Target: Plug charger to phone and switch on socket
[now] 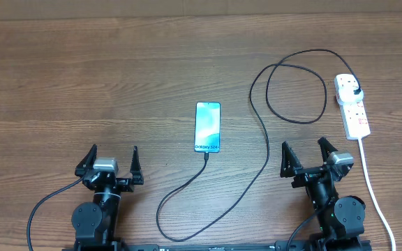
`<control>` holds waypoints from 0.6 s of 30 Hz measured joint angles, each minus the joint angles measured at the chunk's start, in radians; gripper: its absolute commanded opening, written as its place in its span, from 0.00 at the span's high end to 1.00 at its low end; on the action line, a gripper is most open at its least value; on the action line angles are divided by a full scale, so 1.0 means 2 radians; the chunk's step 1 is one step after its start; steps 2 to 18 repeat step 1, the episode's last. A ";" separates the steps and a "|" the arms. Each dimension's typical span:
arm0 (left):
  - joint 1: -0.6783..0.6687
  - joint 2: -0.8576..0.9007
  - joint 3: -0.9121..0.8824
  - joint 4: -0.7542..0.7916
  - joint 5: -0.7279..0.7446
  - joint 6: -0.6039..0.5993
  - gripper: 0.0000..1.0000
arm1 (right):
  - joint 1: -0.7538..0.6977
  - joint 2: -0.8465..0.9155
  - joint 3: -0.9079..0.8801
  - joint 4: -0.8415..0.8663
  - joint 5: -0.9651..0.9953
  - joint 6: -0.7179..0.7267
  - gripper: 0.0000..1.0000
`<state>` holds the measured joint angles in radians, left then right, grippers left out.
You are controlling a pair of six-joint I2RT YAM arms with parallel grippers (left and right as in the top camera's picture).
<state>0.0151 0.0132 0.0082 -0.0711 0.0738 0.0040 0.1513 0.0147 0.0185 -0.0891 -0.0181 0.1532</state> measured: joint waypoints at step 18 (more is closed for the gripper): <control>0.000 0.000 0.000 0.000 0.000 0.000 0.01 | 0.000 0.000 0.000 0.000 0.000 0.000 0.00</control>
